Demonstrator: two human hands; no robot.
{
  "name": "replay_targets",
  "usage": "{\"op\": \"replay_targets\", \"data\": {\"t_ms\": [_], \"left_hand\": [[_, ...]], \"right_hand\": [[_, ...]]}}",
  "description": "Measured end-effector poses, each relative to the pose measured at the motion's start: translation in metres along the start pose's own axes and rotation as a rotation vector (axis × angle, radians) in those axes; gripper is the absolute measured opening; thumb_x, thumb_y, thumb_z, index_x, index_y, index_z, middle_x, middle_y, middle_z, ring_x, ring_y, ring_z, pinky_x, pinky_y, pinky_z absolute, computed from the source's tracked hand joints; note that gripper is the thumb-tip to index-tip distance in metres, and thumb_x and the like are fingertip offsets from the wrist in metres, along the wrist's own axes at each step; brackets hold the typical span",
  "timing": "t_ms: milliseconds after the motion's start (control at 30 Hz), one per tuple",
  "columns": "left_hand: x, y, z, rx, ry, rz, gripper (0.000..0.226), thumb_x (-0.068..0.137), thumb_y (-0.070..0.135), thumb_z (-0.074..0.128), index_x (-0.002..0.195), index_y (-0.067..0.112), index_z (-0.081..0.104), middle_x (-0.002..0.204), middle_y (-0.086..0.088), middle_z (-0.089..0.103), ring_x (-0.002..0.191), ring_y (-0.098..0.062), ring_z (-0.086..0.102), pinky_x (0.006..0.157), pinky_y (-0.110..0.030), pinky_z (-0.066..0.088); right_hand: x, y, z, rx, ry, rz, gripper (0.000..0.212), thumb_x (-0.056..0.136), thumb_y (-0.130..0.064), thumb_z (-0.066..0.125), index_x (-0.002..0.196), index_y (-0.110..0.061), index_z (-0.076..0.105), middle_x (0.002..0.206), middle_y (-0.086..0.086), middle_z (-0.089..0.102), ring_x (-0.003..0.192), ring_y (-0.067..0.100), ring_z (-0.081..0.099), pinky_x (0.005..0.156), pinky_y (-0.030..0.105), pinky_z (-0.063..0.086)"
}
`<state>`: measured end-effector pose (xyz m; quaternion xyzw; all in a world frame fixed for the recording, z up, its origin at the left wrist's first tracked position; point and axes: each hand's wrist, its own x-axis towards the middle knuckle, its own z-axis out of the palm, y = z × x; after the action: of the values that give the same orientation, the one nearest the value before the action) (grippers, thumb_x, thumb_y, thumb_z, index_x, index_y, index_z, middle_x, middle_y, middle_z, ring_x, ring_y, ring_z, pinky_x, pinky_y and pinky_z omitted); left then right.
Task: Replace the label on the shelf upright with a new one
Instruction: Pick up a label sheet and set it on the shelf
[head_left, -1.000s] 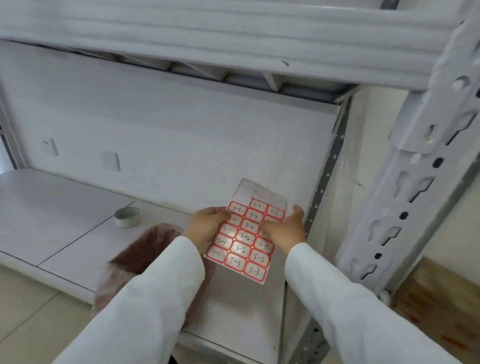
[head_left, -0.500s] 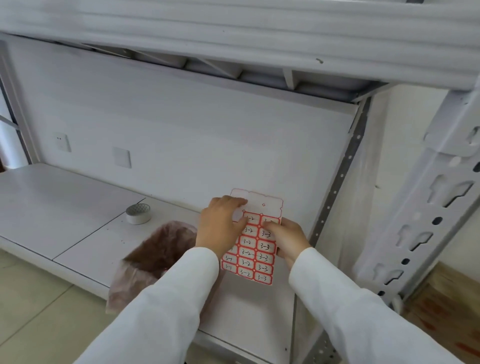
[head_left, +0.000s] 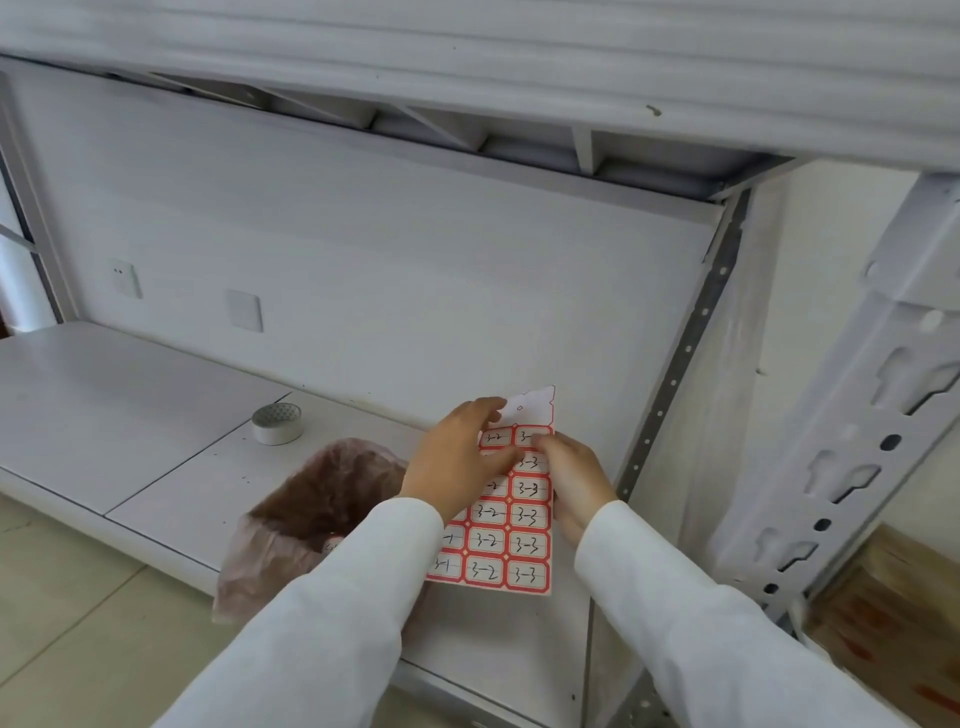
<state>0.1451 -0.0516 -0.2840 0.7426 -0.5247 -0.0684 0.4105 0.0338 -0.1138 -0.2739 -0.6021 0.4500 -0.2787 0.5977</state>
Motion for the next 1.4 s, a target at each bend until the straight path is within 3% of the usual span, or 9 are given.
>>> {"op": "replay_targets", "data": {"t_ms": [233,433,600,767,933,1100,1200,1300,1400], "left_hand": [[0.003,-0.002,0.004,-0.084,-0.033,-0.14,0.072,0.078,0.043,0.066,0.139,0.024,0.033,0.142,0.0,0.046,0.123,-0.022,0.05,0.099,-0.039,0.044],[0.003,-0.004,0.003,-0.176,-0.101,-0.198,0.068,0.079,0.042,0.066,0.138,0.025,0.036,0.141,-0.001,0.047,0.12,-0.023,0.053,0.095,-0.037,0.046],[0.002,-0.003,-0.003,-0.187,-0.145,-0.149,0.056,0.082,0.037,0.063,0.133,0.026,0.044,0.133,0.001,0.055,0.112,-0.02,0.058,0.09,-0.035,0.05],[0.002,-0.005,-0.008,-0.27,-0.195,-0.177,0.042,0.083,0.036,0.062,0.122,0.026,0.05,0.11,-0.001,0.068,0.082,-0.013,0.07,0.074,-0.028,0.059],[0.002,-0.002,-0.012,-0.255,-0.229,-0.171,0.024,0.085,0.033,0.06,0.107,0.021,0.058,0.103,-0.003,0.07,0.08,-0.016,0.07,0.075,-0.031,0.059],[0.005,-0.009,-0.028,-0.175,-0.219,-0.158,0.017,0.086,0.032,0.059,0.1,0.023,0.059,0.101,0.001,0.068,0.078,-0.012,0.067,0.068,-0.022,0.056],[0.004,-0.02,-0.042,-0.141,-0.195,-0.179,0.015,0.086,0.031,0.059,0.099,0.023,0.06,0.098,0.003,0.067,0.075,-0.008,0.064,0.062,-0.015,0.051],[0.001,-0.031,-0.053,-0.097,-0.169,-0.196,0.014,0.085,0.03,0.061,0.097,0.025,0.06,0.097,0.003,0.068,0.082,-0.014,0.067,0.071,-0.025,0.056],[-0.002,-0.039,-0.06,-0.085,-0.147,-0.217,0.013,0.083,0.029,0.063,0.095,0.024,0.06,0.099,0.0,0.071,0.086,-0.018,0.069,0.08,-0.035,0.057]], "right_hand": [[0.001,-0.004,0.0,-0.022,0.093,-0.009,0.029,0.096,-0.026,0.035,0.079,-0.023,0.058,0.089,0.01,0.07,0.088,0.03,0.068,0.086,0.043,0.054],[0.001,-0.006,-0.002,-0.039,0.1,-0.003,0.029,0.097,-0.026,0.033,0.079,-0.021,0.055,0.101,0.017,0.069,0.095,0.034,0.067,0.09,0.049,0.052],[0.005,-0.004,-0.005,-0.043,0.11,-0.013,0.028,0.097,-0.027,0.034,0.078,-0.021,0.054,0.084,0.008,0.067,0.082,0.028,0.067,0.079,0.04,0.055],[0.008,-0.004,-0.011,-0.094,0.128,-0.02,0.028,0.097,-0.026,0.032,0.081,-0.018,0.052,0.072,0.002,0.062,0.065,0.015,0.061,0.059,0.025,0.049],[0.007,-0.004,-0.013,-0.183,0.125,-0.036,0.029,0.097,-0.026,0.03,0.079,-0.016,0.051,0.073,0.002,0.06,0.064,0.013,0.058,0.059,0.022,0.046],[0.007,-0.011,-0.004,-0.234,0.045,-0.077,0.028,0.095,-0.026,0.032,0.089,-0.013,0.055,0.078,0.004,0.065,0.069,0.017,0.062,0.064,0.026,0.049],[0.009,-0.015,0.009,-0.272,-0.026,-0.131,0.027,0.095,-0.027,0.034,0.089,-0.016,0.058,0.081,0.001,0.067,0.071,0.015,0.063,0.06,0.024,0.048],[0.012,-0.017,0.022,-0.3,-0.079,-0.173,0.025,0.094,-0.024,0.036,0.077,-0.017,0.053,0.074,-0.001,0.063,0.067,0.012,0.061,0.058,0.022,0.046],[0.014,-0.018,0.033,-0.33,-0.12,-0.195,0.019,0.093,-0.021,0.037,0.08,-0.015,0.05,0.077,0.004,0.059,0.066,0.015,0.058,0.06,0.023,0.046]]}}
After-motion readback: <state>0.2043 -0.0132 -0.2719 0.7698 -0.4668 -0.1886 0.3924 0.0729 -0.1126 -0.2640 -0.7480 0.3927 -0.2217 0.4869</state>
